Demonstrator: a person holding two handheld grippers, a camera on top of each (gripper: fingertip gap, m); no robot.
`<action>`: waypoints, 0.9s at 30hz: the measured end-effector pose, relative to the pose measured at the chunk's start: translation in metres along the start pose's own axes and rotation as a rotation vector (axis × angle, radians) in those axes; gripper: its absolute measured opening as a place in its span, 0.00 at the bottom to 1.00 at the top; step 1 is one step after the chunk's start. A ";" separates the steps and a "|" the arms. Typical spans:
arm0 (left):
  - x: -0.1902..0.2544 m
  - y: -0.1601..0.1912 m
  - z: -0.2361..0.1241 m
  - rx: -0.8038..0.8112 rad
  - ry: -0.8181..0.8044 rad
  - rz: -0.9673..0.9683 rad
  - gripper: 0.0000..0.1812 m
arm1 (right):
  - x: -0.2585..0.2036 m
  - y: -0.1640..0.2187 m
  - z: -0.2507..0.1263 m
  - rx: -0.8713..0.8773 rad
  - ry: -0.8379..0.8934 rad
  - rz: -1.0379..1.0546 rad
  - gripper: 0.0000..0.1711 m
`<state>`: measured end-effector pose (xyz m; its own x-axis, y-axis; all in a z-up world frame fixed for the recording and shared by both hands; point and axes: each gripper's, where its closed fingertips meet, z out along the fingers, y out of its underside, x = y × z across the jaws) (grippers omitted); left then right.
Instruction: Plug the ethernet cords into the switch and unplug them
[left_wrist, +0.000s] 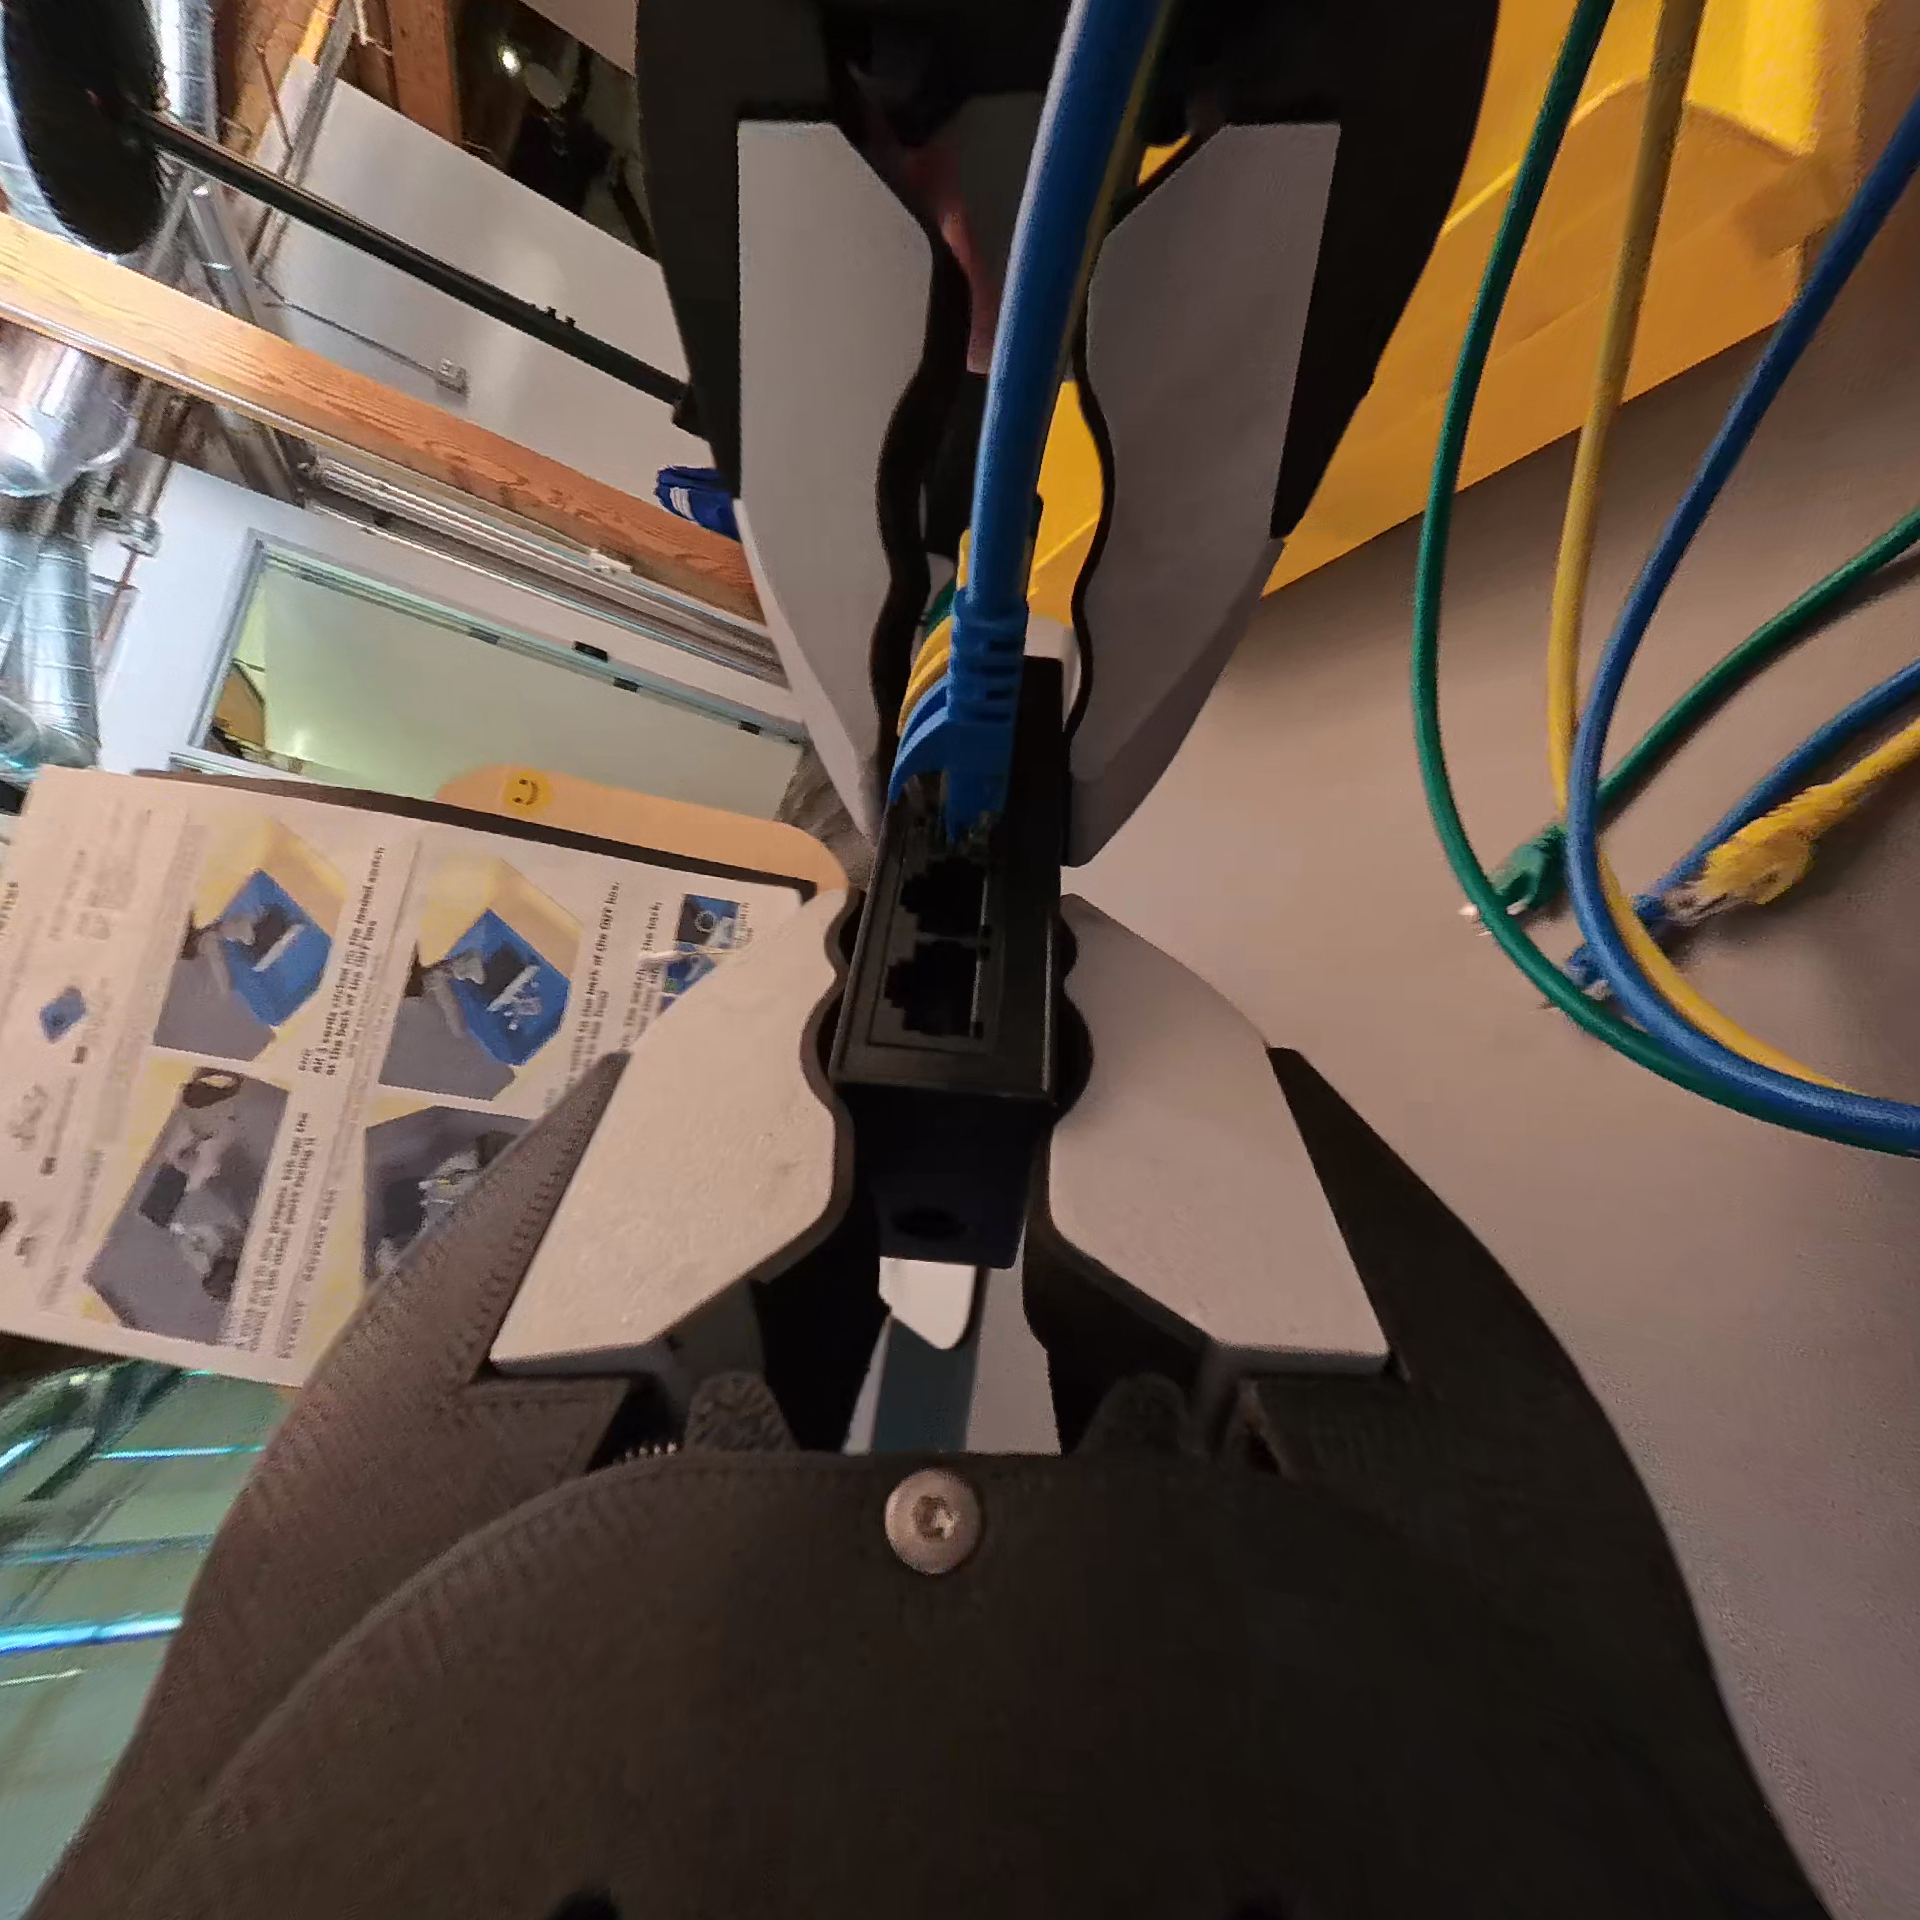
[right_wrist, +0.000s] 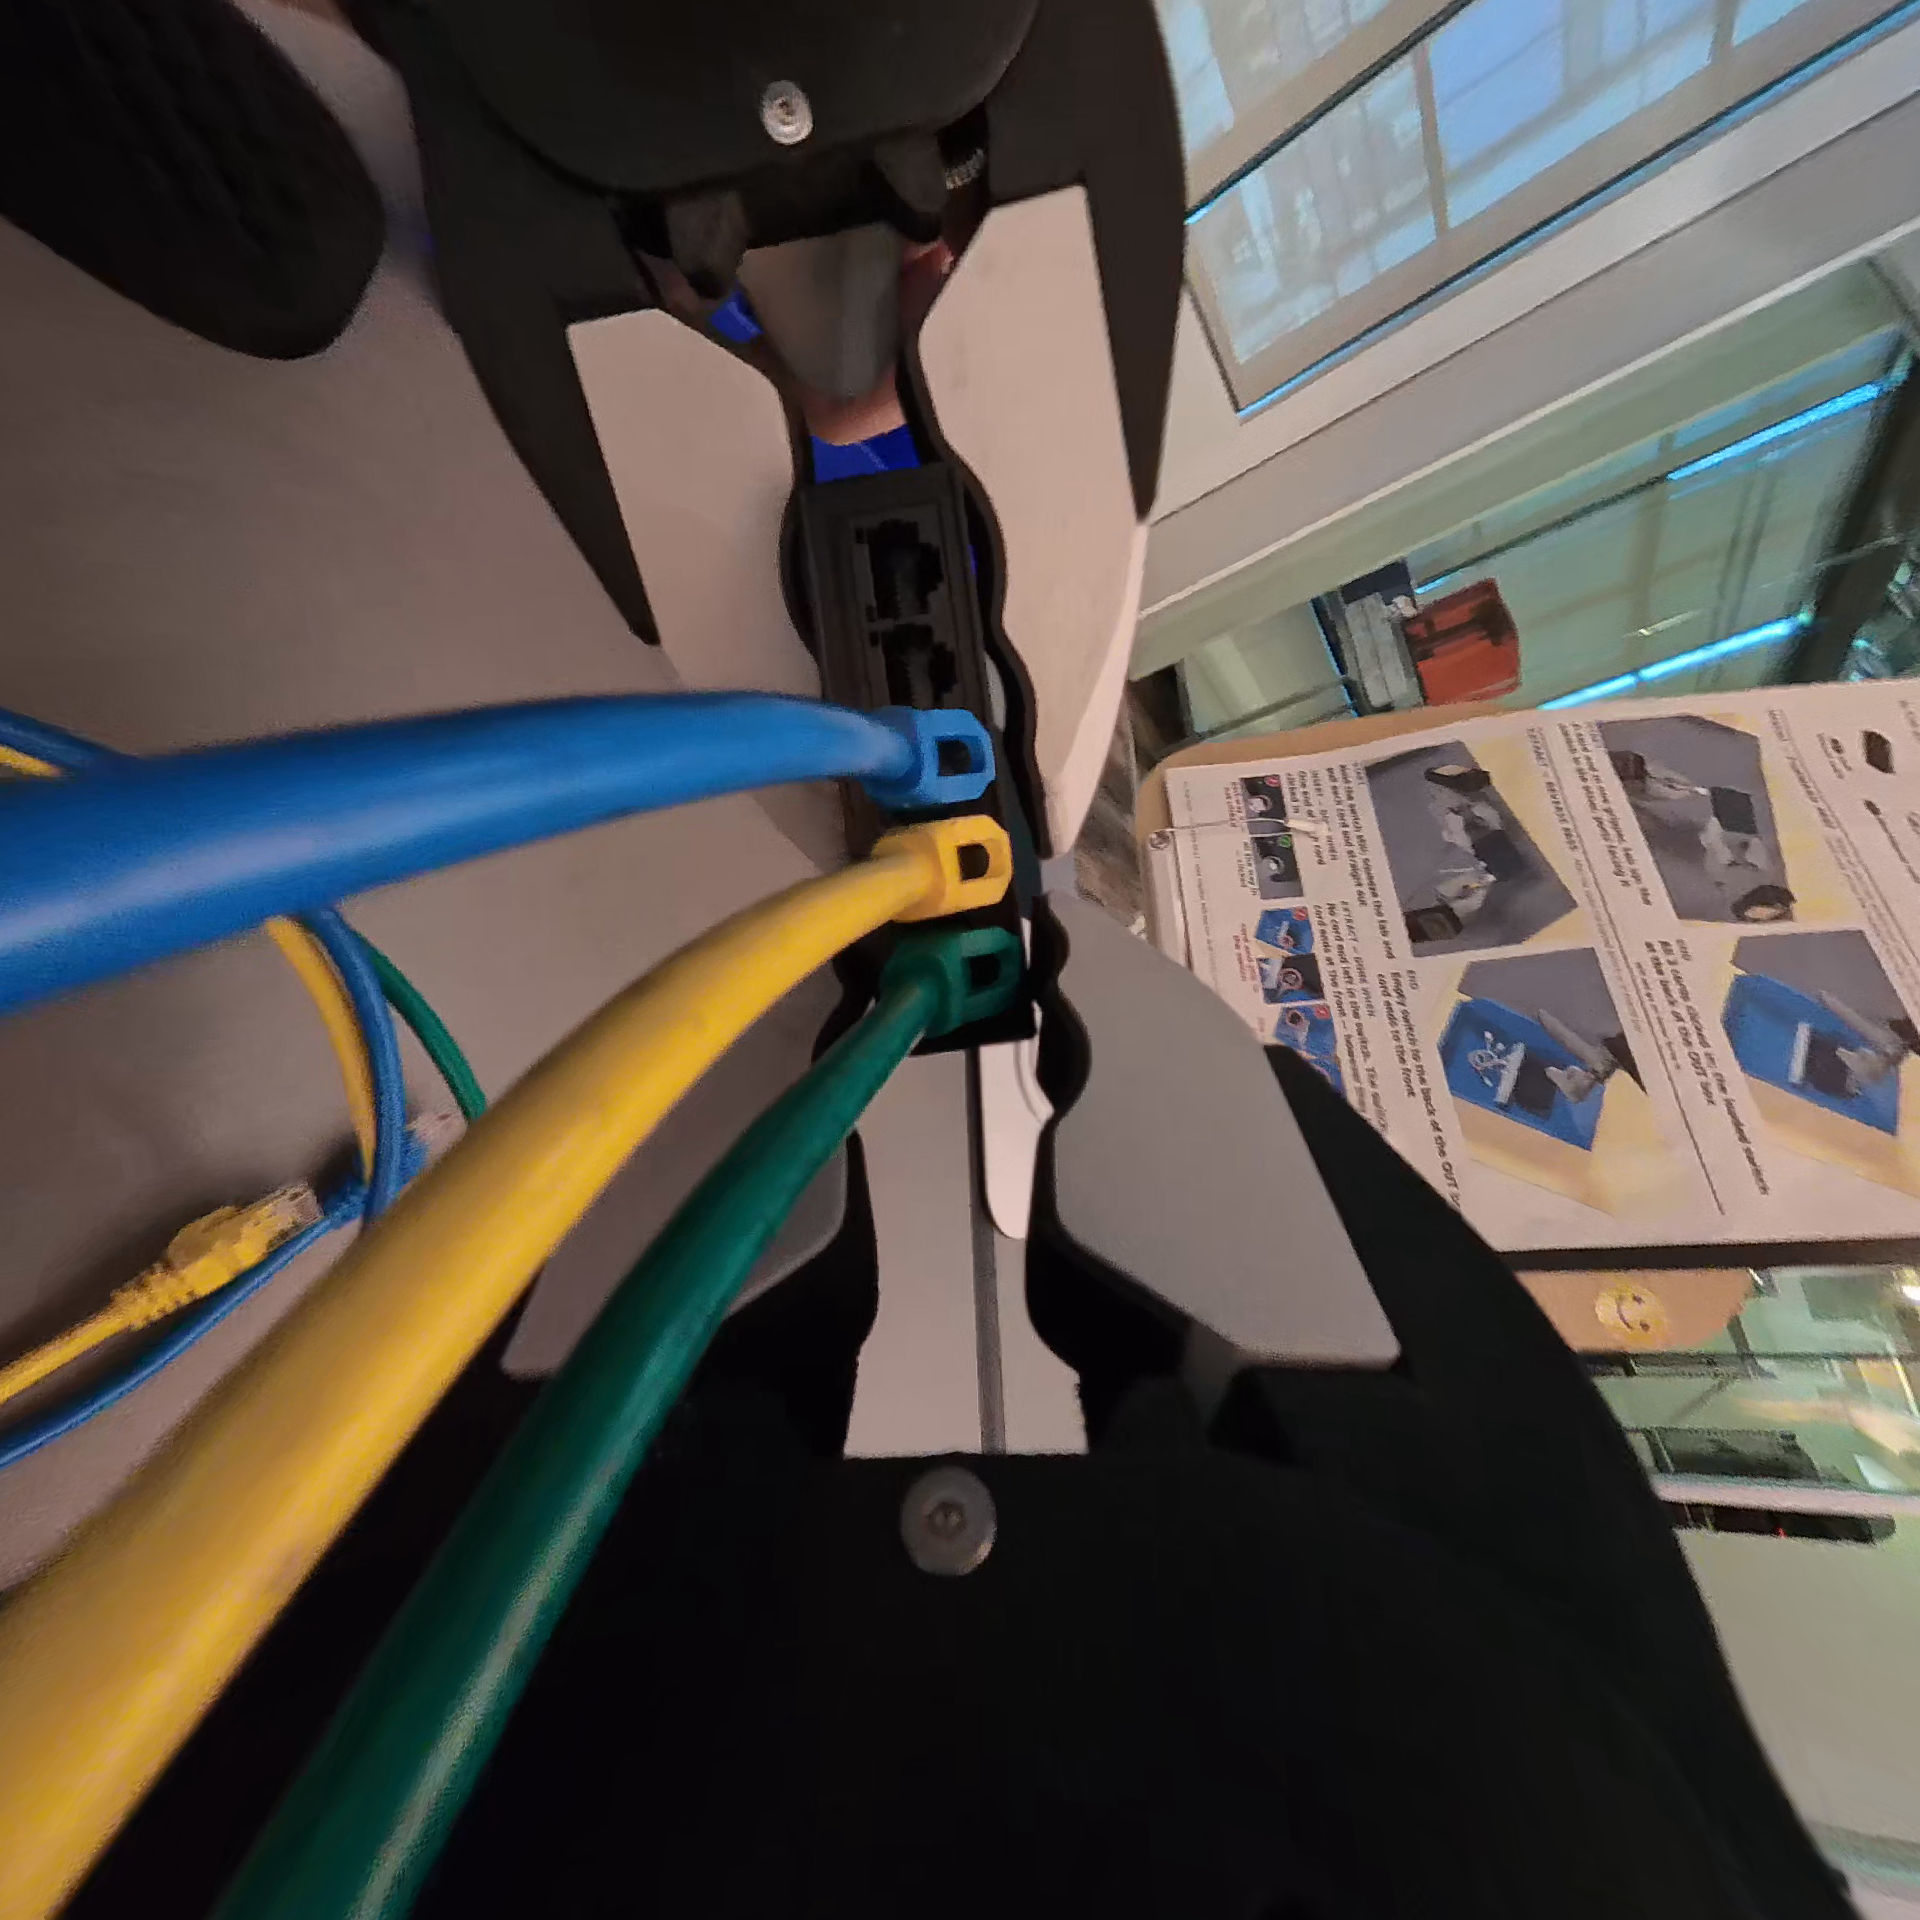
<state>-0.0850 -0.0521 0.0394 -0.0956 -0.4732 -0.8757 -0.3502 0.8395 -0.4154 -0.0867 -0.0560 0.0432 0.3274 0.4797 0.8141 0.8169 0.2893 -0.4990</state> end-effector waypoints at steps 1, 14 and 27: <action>-0.005 0.002 0.002 -0.013 -0.023 0.014 0.17 | 0.007 0.003 -0.001 -0.007 0.036 0.008 0.20; -0.053 0.046 -0.028 -0.260 -0.291 0.173 0.17 | 0.060 -0.062 -0.082 0.149 0.312 0.062 0.12; -0.035 0.059 -0.014 -0.416 -0.241 0.274 0.17 | 0.007 -0.062 -0.016 -0.046 0.057 0.045 0.15</action>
<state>-0.1150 0.0101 0.0491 -0.0365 -0.1370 -0.9899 -0.6857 0.7240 -0.0749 -0.1275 -0.0838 0.0846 0.3896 0.4429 0.8075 0.8214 0.2294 -0.5221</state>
